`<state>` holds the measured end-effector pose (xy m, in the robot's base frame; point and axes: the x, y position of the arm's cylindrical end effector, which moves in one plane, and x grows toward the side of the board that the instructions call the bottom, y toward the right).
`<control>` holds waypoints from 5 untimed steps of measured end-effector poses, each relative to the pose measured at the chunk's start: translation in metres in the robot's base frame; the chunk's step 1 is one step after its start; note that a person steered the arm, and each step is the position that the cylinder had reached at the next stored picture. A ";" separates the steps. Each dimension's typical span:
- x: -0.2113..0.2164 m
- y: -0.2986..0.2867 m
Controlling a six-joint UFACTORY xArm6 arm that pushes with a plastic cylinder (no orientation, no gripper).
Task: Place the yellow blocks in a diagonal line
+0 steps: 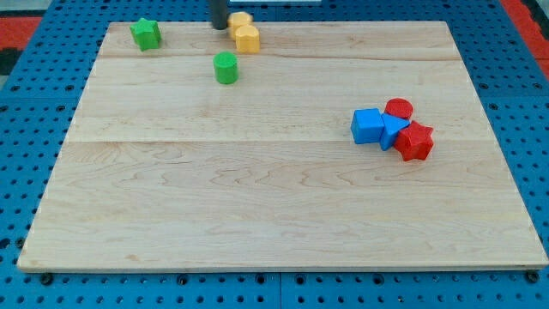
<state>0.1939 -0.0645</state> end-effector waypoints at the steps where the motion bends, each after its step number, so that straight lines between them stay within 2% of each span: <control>1: 0.056 0.005; 2: 0.093 0.017; 3: 0.035 0.081; 4: 0.000 0.107; 5: 0.000 0.075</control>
<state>0.1942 0.0102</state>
